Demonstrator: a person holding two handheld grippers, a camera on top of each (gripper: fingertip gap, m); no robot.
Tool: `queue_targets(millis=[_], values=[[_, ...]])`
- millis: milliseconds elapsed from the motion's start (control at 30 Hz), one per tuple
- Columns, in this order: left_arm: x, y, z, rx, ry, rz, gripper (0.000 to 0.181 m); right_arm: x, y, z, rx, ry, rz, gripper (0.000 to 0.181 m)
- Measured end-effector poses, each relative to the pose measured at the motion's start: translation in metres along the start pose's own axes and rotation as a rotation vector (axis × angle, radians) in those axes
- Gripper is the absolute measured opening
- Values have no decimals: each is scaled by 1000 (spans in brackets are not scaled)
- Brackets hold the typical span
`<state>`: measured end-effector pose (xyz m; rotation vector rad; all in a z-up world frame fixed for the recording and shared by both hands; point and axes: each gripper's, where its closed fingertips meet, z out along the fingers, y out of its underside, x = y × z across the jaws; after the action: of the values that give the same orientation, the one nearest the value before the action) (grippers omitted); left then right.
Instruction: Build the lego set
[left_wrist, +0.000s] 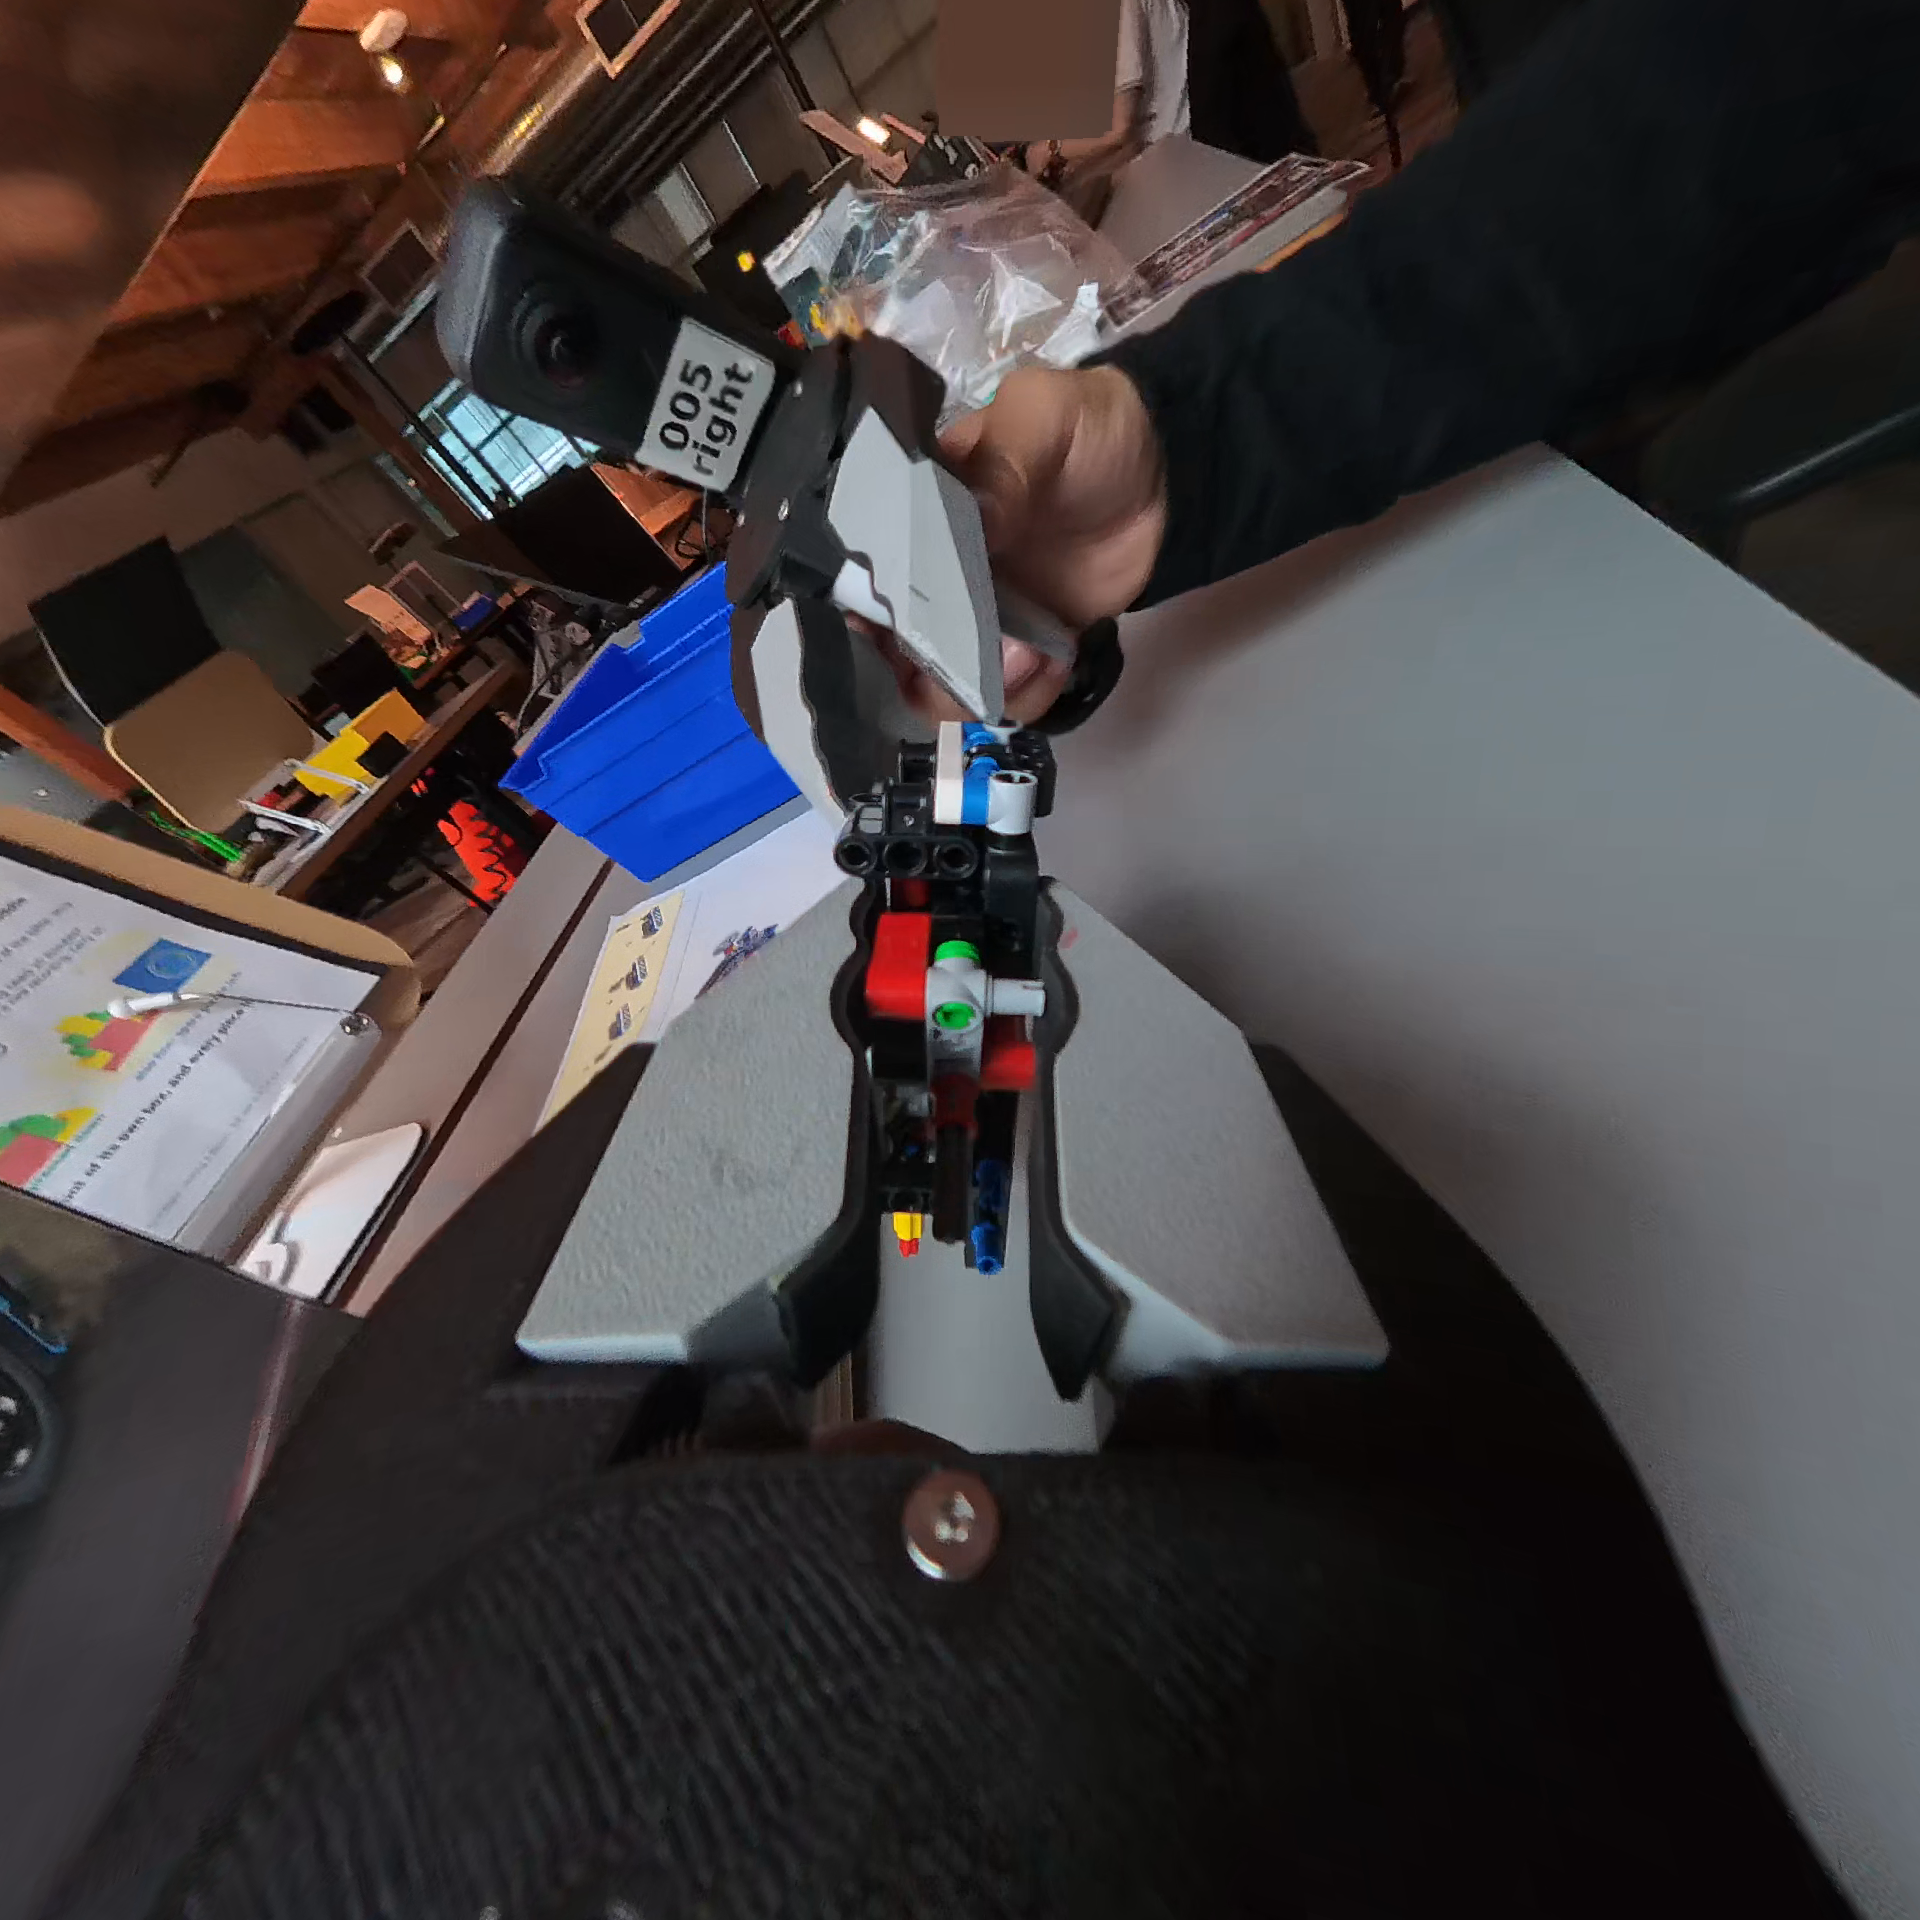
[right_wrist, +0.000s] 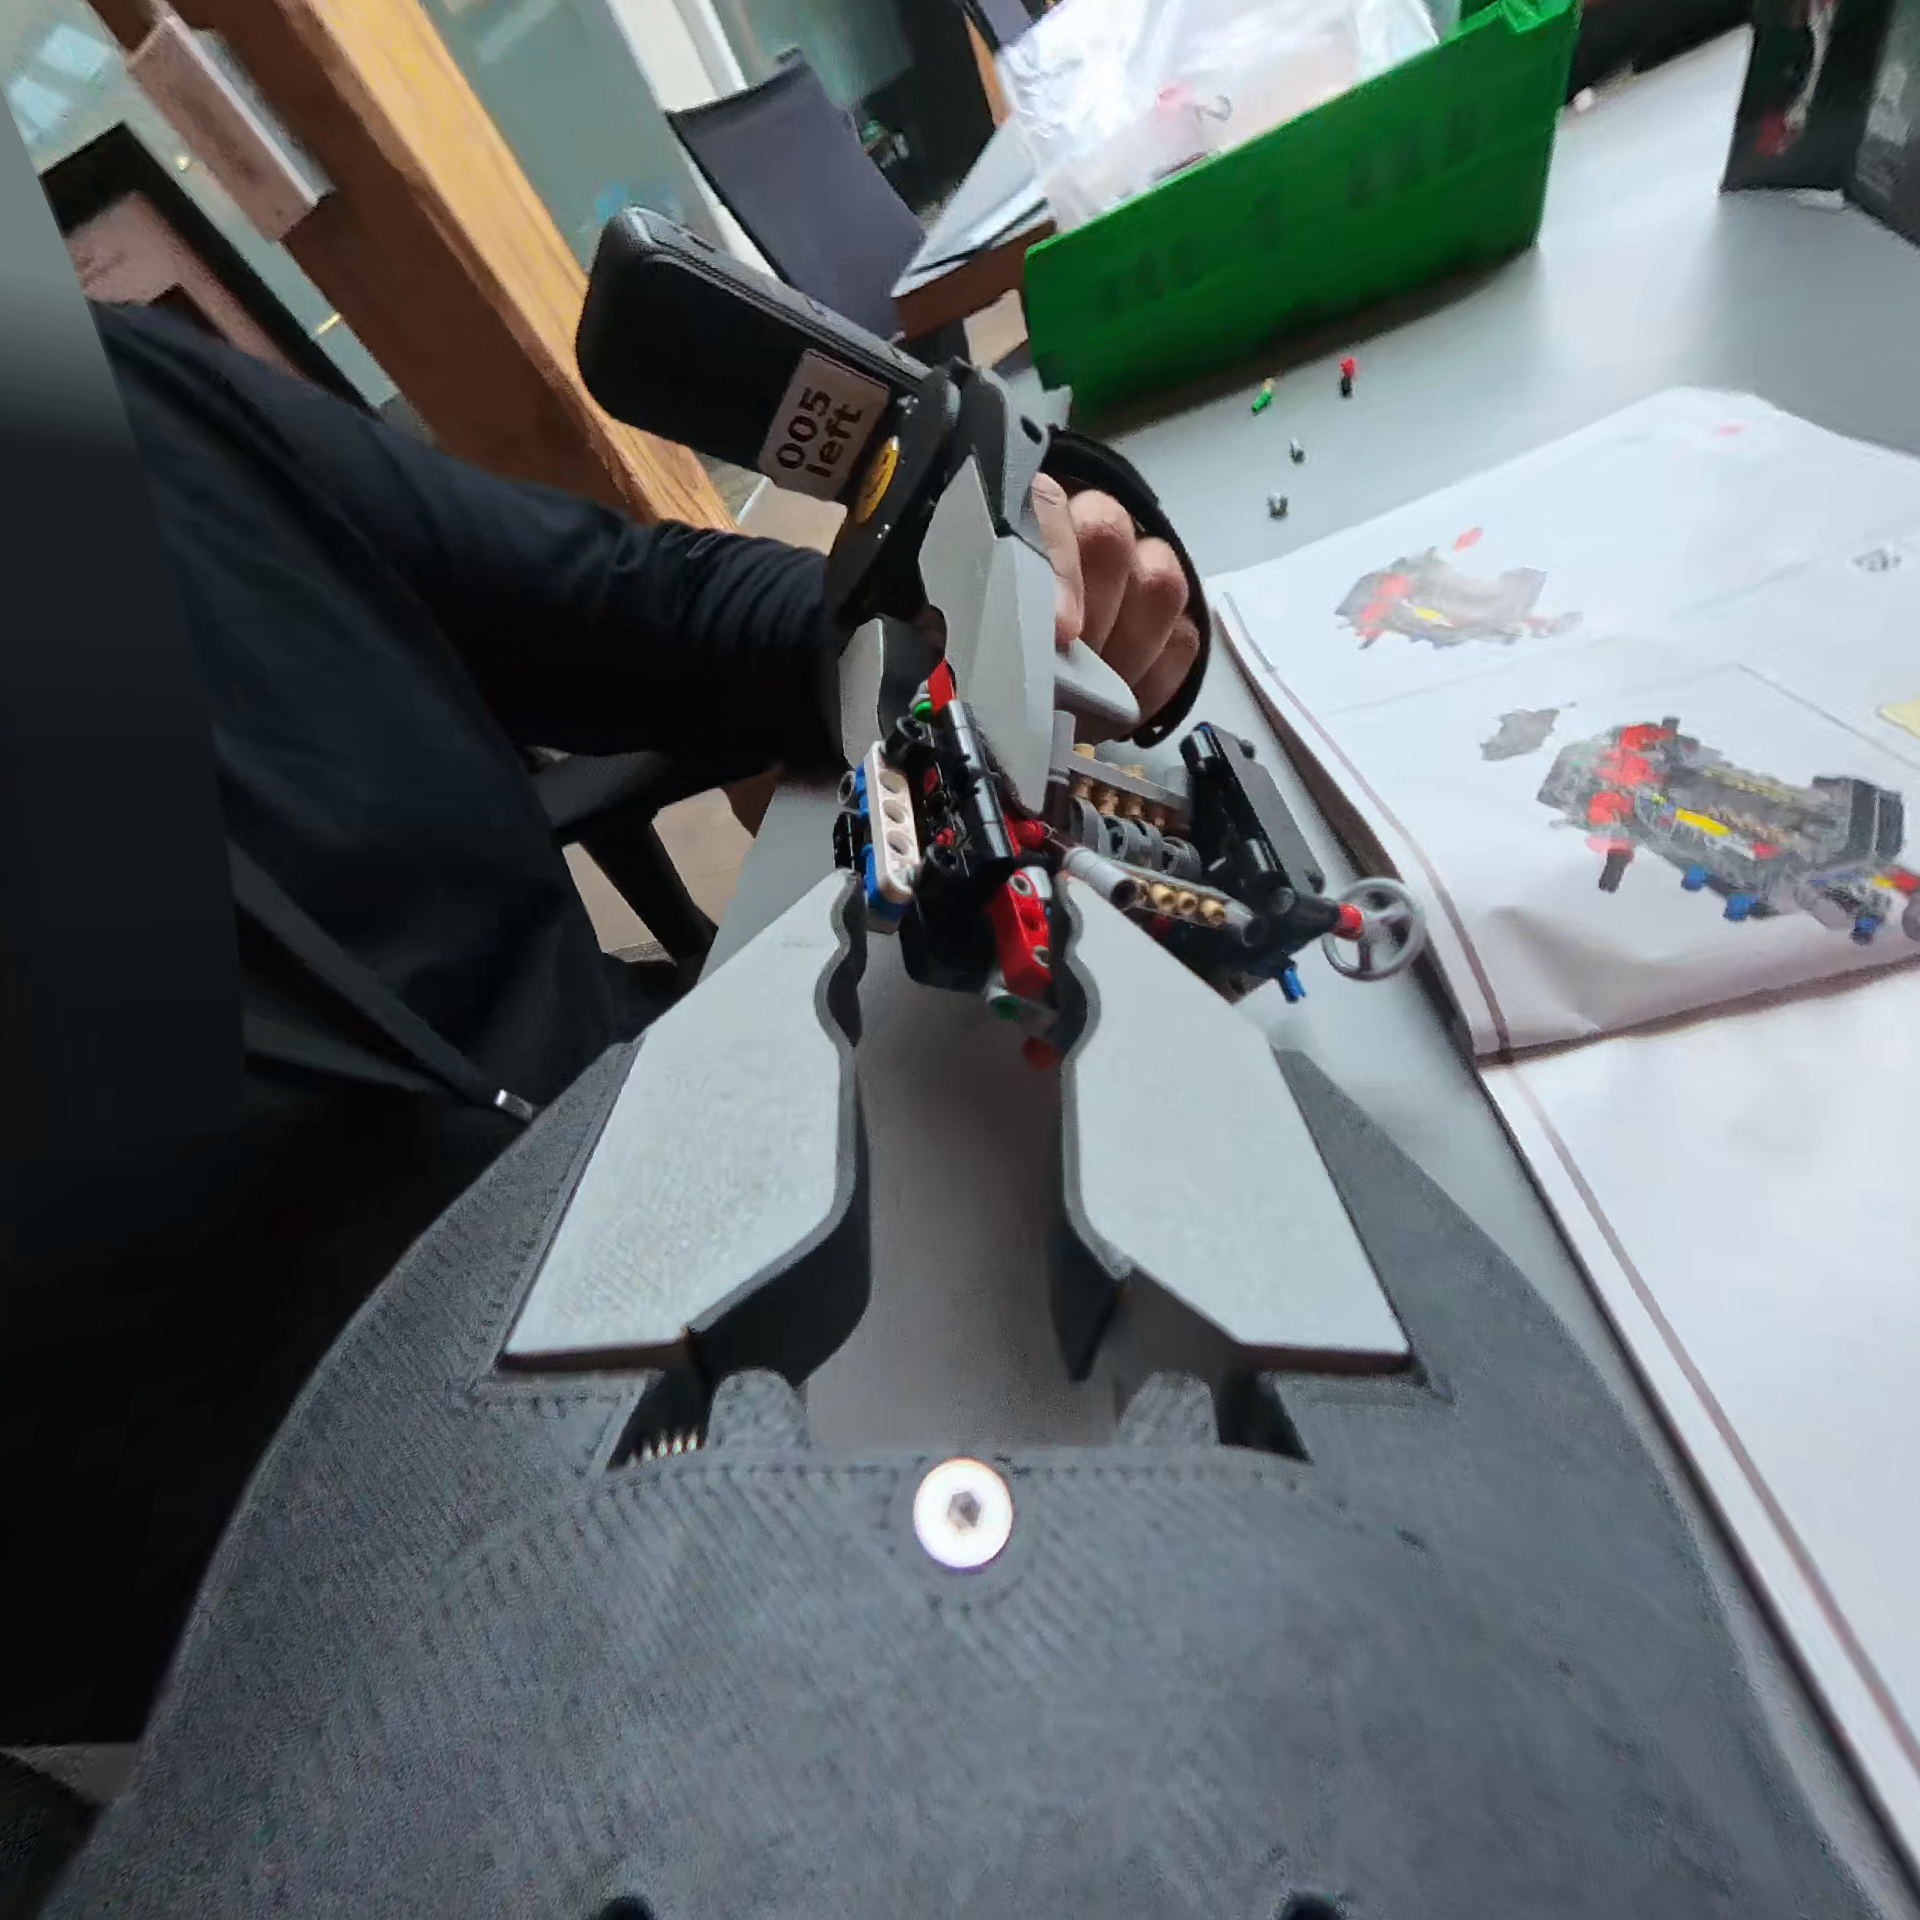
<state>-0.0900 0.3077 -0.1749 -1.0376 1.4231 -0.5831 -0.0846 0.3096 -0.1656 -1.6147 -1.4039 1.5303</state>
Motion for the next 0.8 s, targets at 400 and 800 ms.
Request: queue_targets(millis=[400,800], values=[[74,42,3,-214,96,501,31,-12,82,28,-338,123,-555,29],[80,40,-19,-241,84,375,43,-5,90,38,-383,222,-693,43]])
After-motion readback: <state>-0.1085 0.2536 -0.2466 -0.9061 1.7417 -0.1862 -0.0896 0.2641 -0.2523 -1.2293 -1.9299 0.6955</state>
